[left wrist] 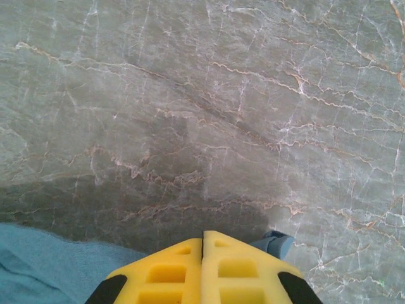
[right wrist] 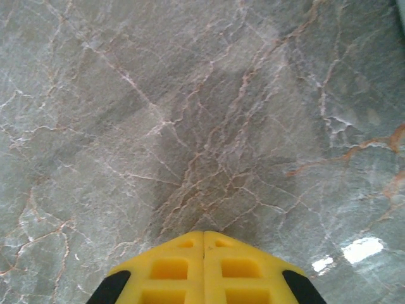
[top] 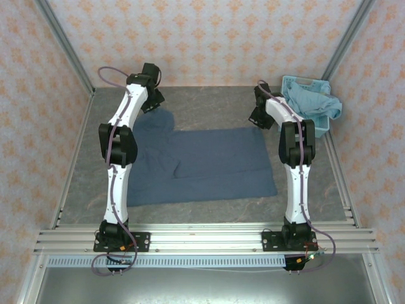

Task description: Fold and stack the t-shirts

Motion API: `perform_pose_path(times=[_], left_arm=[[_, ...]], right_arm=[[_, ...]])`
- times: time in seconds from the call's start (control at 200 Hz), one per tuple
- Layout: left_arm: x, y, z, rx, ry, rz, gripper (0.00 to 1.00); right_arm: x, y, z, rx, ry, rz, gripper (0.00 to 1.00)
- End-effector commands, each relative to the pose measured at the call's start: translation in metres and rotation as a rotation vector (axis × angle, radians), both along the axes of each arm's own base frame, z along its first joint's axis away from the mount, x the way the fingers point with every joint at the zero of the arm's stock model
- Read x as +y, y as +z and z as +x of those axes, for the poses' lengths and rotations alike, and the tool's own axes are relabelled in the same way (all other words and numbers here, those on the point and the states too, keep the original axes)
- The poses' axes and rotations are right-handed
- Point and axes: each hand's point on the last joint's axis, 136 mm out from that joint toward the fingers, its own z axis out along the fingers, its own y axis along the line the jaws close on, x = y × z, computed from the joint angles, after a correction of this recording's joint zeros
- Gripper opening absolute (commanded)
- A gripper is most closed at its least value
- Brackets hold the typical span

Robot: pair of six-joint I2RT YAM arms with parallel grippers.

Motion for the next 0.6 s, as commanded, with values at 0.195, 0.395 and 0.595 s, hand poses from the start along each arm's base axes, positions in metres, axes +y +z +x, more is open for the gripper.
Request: perform_pose_path(times=[0.195, 0.395, 0.595], left_arm=[[0.003, 0.059, -0.031, -0.034, -0.019, 0.004, 0.0], [0.002, 0.059, -0.087, 0.044, -0.015, -0.02, 0.0], [0.009, 0.069, -0.163, 0.072, -0.015, 0.008, 0.0]], right_arm=[[-0.004, 0.051, -0.004, -0.076, 0.012, -0.017, 0.0], [0.003, 0.065, -0.022, -0.09, 0.043, 0.037, 0.0], [-0.001, 0.069, -0.062, -0.079, 0.031, 0.037, 0.0]])
